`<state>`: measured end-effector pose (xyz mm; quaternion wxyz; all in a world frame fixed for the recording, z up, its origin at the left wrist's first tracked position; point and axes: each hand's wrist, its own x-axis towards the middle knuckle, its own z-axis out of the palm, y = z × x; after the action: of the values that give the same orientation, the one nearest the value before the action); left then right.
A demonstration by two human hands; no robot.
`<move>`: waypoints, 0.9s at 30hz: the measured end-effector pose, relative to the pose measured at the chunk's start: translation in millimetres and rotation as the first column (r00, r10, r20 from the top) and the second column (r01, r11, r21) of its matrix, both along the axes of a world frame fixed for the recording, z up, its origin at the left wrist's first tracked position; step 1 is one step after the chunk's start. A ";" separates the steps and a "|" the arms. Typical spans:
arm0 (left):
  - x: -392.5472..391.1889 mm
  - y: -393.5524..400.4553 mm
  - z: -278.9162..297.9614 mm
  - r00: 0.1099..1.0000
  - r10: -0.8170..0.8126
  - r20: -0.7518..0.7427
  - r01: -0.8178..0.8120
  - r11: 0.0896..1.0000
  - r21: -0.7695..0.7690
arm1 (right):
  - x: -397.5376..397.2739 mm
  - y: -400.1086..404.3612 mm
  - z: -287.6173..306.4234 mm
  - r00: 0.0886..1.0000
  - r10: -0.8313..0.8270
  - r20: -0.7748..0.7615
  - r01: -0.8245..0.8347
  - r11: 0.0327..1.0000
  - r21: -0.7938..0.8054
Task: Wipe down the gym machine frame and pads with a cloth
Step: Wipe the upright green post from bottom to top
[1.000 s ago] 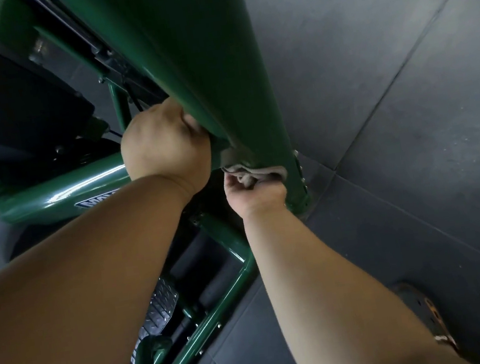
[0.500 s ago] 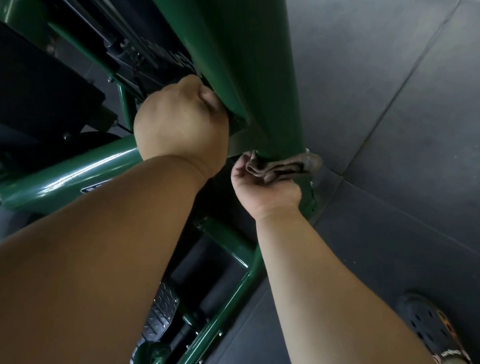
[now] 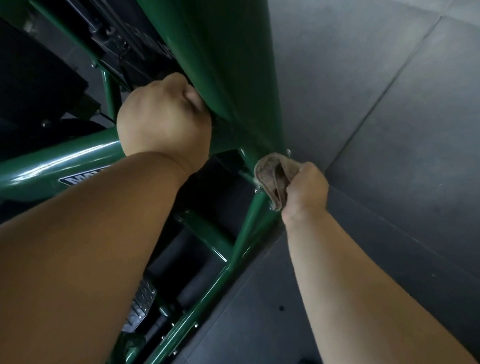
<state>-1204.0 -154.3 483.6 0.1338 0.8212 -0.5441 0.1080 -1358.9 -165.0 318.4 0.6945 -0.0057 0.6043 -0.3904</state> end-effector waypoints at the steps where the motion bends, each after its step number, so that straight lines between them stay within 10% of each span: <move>1: 0.3 -0.2 -0.1 1.000 0.000 -0.001 0.000 1.000 -0.001 | -9.4 -8.3 -0.2 0.997 -0.002 -0.079 -0.004 0.997 -0.073; 6: -2.4 1.3 3.0 1.000 0.009 -0.026 -0.008 1.000 0.018 | -24.6 -50.2 13.4 0.942 0.294 -0.160 -0.331 0.887 -0.323; 15: -3.0 1.4 2.7 1.000 -0.008 -0.028 0.008 0.999 -0.032 | -7.9 -107.4 40.3 0.770 0.571 -0.284 -0.623 0.769 -0.144; 27: -0.7 0.3 1.0 0.999 -0.025 -0.037 0.025 1.000 -0.009 | -11.8 -57.0 73.1 0.903 0.420 -0.095 -0.424 0.826 -0.371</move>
<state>-1204.8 -154.1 484.6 0.1485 0.8157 -0.5512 0.0935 -1370.7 -222.0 391.6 0.7458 -0.2764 0.5032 -0.3379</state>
